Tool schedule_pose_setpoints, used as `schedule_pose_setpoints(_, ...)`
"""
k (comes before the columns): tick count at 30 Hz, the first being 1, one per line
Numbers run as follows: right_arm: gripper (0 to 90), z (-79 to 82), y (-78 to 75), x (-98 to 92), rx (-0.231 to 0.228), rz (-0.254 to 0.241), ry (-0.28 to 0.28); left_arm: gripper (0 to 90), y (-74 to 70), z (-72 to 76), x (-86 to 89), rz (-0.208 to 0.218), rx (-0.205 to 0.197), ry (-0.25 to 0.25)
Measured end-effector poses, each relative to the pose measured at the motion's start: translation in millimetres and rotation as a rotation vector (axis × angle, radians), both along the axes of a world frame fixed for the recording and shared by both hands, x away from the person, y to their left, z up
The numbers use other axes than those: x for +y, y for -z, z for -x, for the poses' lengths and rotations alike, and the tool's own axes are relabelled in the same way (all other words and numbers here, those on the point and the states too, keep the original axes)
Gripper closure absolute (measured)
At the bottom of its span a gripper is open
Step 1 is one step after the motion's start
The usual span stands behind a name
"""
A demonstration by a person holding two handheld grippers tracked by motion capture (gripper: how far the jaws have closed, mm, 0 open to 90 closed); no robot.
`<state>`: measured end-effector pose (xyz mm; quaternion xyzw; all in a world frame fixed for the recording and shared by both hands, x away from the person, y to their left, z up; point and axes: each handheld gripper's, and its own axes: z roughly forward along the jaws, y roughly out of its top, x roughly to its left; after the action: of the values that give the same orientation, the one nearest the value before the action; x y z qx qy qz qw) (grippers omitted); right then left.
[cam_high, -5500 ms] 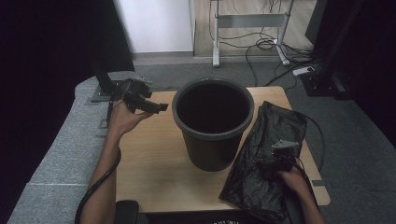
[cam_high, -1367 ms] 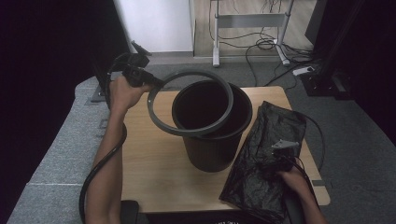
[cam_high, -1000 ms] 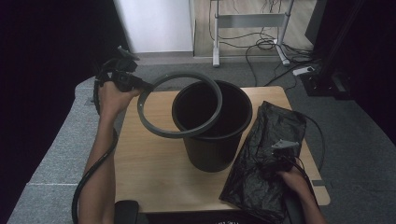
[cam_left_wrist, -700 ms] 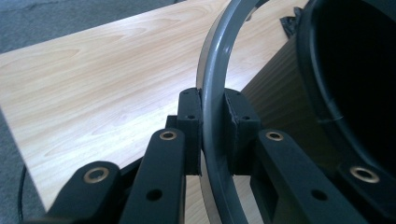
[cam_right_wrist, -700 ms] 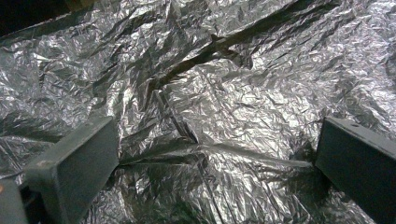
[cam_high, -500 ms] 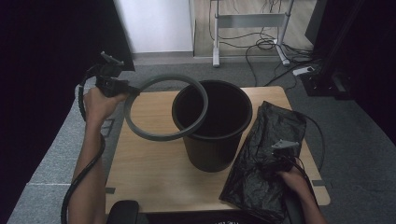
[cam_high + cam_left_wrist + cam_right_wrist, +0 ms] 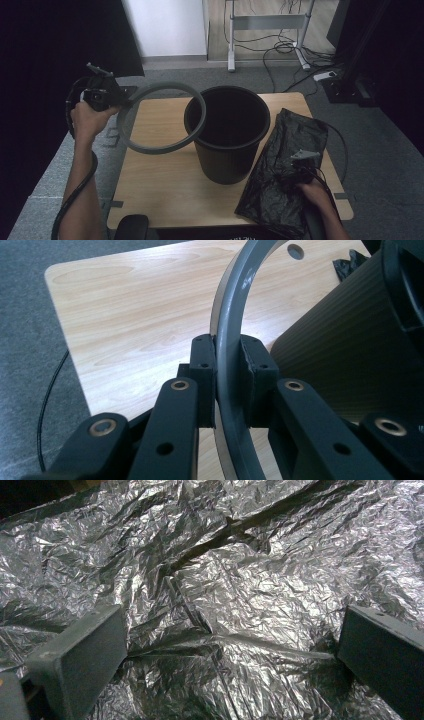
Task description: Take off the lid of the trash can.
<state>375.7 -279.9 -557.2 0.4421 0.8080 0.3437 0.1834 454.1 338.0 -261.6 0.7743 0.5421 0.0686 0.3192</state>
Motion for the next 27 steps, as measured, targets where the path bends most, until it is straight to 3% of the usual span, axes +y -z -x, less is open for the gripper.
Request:
schedule_pose_setpoints(22, 0.0, 0.0, 0.0, 0.0, 0.000, 0.000, 0.000, 78.5, 16.2, 21.8, 56.0, 0.020, 0.010, -0.102)
schedule_pose_setpoints(27, 0.0, 0.0, -0.1, -0.1, 0.000, 0.001, 0.000, 78.6, 26.8, 24.2, 63.5, 0.022, 0.021, -0.117)
